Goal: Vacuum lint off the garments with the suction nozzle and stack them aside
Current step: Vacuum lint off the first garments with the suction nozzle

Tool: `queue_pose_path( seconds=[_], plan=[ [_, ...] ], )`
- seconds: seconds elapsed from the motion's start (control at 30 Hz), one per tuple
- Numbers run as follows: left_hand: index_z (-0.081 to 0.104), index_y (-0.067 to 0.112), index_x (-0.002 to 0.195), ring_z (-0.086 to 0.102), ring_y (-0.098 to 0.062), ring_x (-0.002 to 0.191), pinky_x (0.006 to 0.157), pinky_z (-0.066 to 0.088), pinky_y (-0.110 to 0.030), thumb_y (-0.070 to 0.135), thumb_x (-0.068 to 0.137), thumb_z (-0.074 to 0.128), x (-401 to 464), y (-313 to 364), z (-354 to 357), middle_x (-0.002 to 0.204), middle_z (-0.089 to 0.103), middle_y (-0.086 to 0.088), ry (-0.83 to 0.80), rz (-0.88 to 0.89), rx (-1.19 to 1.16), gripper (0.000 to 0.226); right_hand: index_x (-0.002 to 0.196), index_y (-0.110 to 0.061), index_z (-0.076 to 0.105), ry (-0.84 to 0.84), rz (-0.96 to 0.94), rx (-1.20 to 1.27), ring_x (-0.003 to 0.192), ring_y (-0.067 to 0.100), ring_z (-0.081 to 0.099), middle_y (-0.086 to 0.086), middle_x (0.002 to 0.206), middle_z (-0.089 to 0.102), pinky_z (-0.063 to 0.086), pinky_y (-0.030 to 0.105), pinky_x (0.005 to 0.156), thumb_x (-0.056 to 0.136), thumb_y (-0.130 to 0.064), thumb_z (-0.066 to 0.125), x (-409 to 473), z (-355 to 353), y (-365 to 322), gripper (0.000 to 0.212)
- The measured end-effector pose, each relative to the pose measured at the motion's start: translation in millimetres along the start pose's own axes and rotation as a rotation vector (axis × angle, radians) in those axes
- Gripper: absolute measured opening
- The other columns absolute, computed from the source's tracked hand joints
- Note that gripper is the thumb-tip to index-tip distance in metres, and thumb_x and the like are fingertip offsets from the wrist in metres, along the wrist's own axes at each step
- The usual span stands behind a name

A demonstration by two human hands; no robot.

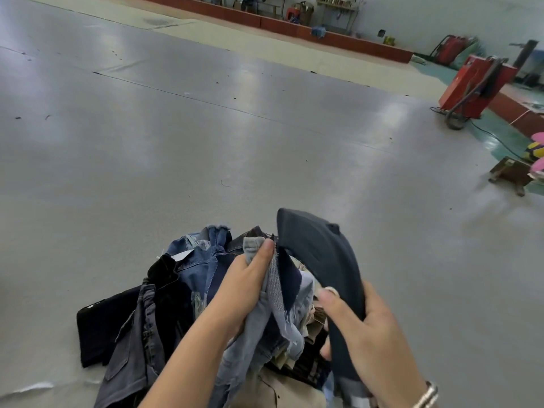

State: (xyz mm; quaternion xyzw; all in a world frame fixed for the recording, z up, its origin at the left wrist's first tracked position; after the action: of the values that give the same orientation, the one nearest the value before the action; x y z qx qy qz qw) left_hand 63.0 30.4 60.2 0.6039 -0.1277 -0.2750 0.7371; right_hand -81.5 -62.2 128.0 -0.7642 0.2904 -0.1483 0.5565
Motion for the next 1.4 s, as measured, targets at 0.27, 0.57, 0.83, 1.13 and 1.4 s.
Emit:
queue_pose_path(
  seconds=[0.27,0.57,0.83,1.13,1.4],
  plan=[
    [0.067,0.012,0.067,0.065,-0.021,0.066,0.066,0.053,-0.031,0.049,0.092,0.049,9.2,7.1,-6.2,0.067,0.069,-0.008,0.174,-0.019,0.04,0.048,0.08,-0.075,0.048,-0.089,0.123,0.004,0.046,0.022,0.063,-0.005,0.058,0.066,0.051,0.026,0.047,0.074,-0.048,0.071,-21.5,2.2,7.8,0.035],
    [0.076,0.031,0.07,0.072,-0.01,0.074,0.066,0.053,-0.023,0.05,0.093,0.05,10.1,0.6,-8.4,0.076,0.075,0.002,0.179,-0.047,-0.038,0.039,0.094,-0.038,0.061,0.008,0.106,0.029,0.051,0.017,0.063,-0.002,0.059,0.066,0.05,0.023,0.05,0.074,-0.035,0.071,-12.7,-14.8,9.2,0.023],
    [0.067,0.02,0.055,0.065,-0.006,0.053,0.048,0.05,-0.016,0.046,0.094,0.052,16.4,7.9,-18.6,0.057,0.068,0.006,0.297,-0.013,-0.075,0.049,0.135,-0.034,0.041,-0.181,0.2,-0.131,0.119,0.003,0.052,-0.014,0.127,0.06,0.038,0.007,0.093,0.072,-0.052,0.061,-26.7,-9.1,23.5,0.068],
    [0.07,0.012,0.073,0.07,-0.022,0.073,0.067,0.055,-0.029,0.05,0.091,0.051,9.4,-2.8,-7.7,0.076,0.073,-0.009,0.145,-0.058,0.025,0.046,0.095,-0.039,0.059,0.062,0.068,0.033,0.043,0.022,0.061,0.01,0.055,0.061,0.046,0.02,0.042,0.08,-0.03,0.068,-9.8,-16.8,1.2,0.02],
    [0.059,0.007,0.079,0.05,-0.018,0.065,0.058,0.038,-0.03,0.047,0.094,0.049,19.4,14.6,-22.5,0.07,0.054,-0.013,0.398,0.077,0.152,0.043,0.1,-0.065,0.055,-0.122,0.095,-0.086,0.09,-0.018,0.058,-0.039,0.094,0.064,0.042,0.003,0.075,0.053,-0.07,0.071,-35.6,-6.1,18.0,0.049]
  ],
)
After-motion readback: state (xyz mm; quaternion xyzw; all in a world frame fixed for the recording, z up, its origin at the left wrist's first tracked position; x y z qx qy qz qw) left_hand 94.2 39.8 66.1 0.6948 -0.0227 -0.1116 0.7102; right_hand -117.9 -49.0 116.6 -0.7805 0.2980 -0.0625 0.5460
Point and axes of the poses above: each hand's wrist, its own x-axis towards the middle knuckle, its own z-axis out of the palm, y = z × x, the point moved 1 cm from there along x, towards the middle knuckle
